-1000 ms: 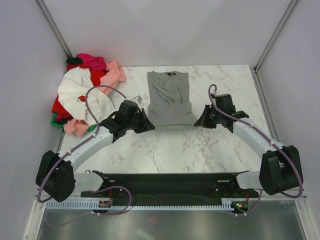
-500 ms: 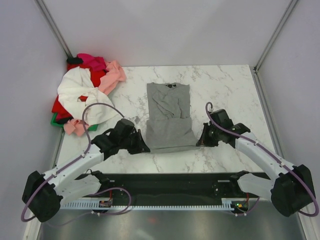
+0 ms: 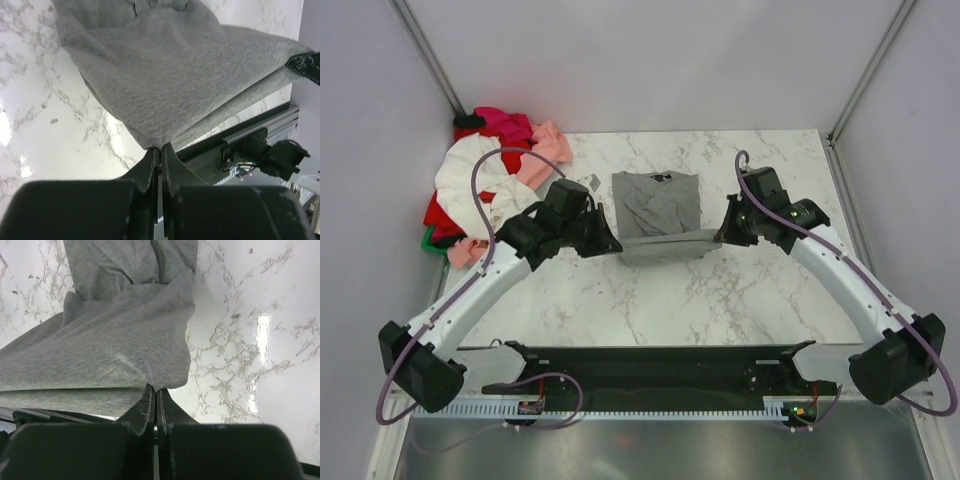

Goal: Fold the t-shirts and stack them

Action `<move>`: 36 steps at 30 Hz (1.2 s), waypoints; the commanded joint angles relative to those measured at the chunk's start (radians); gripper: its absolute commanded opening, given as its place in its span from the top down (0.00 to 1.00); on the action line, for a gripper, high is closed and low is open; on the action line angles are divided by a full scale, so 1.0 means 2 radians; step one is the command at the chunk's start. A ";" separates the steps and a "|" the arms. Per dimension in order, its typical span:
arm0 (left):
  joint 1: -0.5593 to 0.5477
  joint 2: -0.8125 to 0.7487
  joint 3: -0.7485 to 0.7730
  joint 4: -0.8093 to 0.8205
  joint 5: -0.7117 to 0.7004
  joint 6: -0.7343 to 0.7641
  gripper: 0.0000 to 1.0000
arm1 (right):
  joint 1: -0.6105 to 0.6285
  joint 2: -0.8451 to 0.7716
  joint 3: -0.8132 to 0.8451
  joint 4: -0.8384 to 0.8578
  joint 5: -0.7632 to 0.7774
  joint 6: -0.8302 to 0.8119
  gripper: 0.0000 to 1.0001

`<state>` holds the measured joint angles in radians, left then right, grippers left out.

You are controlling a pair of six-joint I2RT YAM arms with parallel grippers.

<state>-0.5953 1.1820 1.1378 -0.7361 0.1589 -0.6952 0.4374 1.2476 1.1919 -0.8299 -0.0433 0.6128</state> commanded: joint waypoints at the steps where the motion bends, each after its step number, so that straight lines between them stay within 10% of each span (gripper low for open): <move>1: 0.031 0.031 0.055 -0.032 -0.003 0.050 0.98 | -0.010 0.046 0.053 -0.021 0.042 -0.024 1.00; 27: 0.202 0.541 0.485 -0.030 0.151 0.100 0.98 | -0.088 0.569 0.566 -0.031 0.000 -0.054 0.94; 28: 0.208 0.574 0.522 -0.029 0.169 0.095 0.94 | -0.091 0.590 0.595 -0.031 0.000 -0.046 0.68; 30: 0.216 0.680 0.666 -0.031 0.254 0.075 0.52 | -0.104 0.639 0.672 -0.022 -0.012 -0.020 0.46; 31: 0.218 0.706 0.708 -0.031 0.269 0.065 0.06 | -0.107 0.647 0.689 -0.018 -0.017 -0.011 0.28; 36: 0.222 0.665 0.671 0.001 0.279 0.060 0.00 | -0.116 0.552 0.574 0.061 -0.032 -0.003 0.26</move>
<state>-0.1493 2.6251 2.5000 -0.7750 0.6159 -0.5617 0.2092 2.5244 2.4283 -0.8127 -0.0990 0.5755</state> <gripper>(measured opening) 0.993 0.742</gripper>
